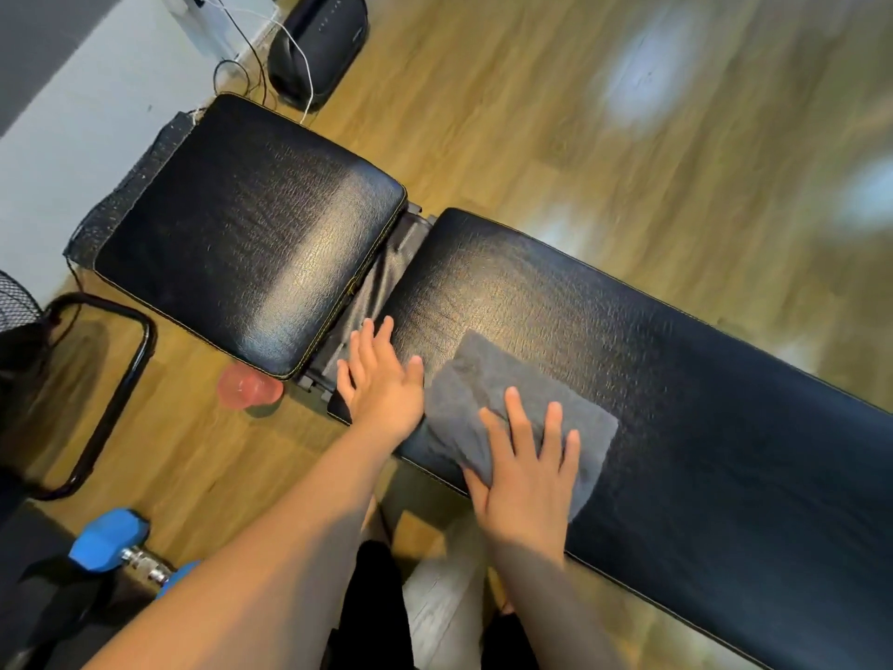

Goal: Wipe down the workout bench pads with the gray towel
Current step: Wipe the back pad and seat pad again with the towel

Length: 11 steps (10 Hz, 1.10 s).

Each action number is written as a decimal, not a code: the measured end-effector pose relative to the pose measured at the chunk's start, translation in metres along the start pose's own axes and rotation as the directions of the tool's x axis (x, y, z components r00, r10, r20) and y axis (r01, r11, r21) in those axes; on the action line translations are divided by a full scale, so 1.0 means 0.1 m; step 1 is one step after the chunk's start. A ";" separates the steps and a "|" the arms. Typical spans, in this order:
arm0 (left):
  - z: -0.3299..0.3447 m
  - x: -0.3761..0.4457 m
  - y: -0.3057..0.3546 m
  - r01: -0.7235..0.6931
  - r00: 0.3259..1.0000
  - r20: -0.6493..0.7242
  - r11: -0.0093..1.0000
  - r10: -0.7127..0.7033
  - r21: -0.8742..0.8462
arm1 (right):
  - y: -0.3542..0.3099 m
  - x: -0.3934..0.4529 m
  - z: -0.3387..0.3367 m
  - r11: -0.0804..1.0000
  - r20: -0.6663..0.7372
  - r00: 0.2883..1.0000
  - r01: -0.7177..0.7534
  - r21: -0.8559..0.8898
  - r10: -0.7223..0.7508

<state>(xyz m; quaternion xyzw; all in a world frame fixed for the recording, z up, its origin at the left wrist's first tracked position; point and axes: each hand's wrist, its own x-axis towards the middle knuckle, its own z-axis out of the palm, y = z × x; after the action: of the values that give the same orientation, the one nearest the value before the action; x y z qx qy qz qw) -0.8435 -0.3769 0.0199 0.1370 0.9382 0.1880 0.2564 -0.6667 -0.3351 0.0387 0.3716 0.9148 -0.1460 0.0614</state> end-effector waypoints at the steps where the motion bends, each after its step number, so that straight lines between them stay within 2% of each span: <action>1: -0.06 0.02 0.01 0.002 0.997 0.083 1.000 -0.003 0.016 | 0.11 -0.21 0.07 0.998 0.012 0.999 0.051 -0.026 -0.050; 3: -0.04 0.02 0.04 0.006 0.994 0.109 0.998 -0.013 0.062 | 0.34 -0.06 0.04 0.979 -0.032 0.981 0.187 -0.077 -0.190; 4: -0.05 0.02 0.04 0.004 0.993 0.115 0.997 -0.013 0.077 | 0.40 0.17 -0.02 0.980 -0.050 0.981 0.184 -0.077 -0.188; 5: -0.06 0.02 0.04 0.001 0.991 0.131 0.996 -0.013 0.091 | 0.46 0.58 -0.12 0.992 -0.109 0.987 0.109 -0.056 -0.115; 7: -0.07 0.05 0.04 -0.001 0.988 0.157 0.995 -0.015 0.099 | 0.71 1.62 -0.43 0.991 -0.080 0.989 -0.123 0.047 0.126; 8: -0.06 0.06 0.03 0.001 0.989 0.147 0.995 -0.016 0.101 | 0.66 1.66 -0.46 0.982 -0.098 0.979 -0.174 0.078 0.181; 9: -0.06 0.05 0.04 0.010 0.988 0.154 0.995 -0.025 0.096 | 0.54 1.35 -0.36 0.984 -0.104 0.980 -0.162 0.077 0.170; 11: -0.03 0.06 0.03 0.008 0.990 0.139 0.994 -0.023 0.112 | 0.26 0.37 -0.11 0.994 -0.104 0.989 -0.104 0.020 0.105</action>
<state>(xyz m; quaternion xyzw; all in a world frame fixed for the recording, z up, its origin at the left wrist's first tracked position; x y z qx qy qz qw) -0.8492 -0.3727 0.0212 0.1567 0.9280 0.1233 0.3148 -0.6746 -0.2894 0.0347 0.4267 0.8949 -0.1296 0.0180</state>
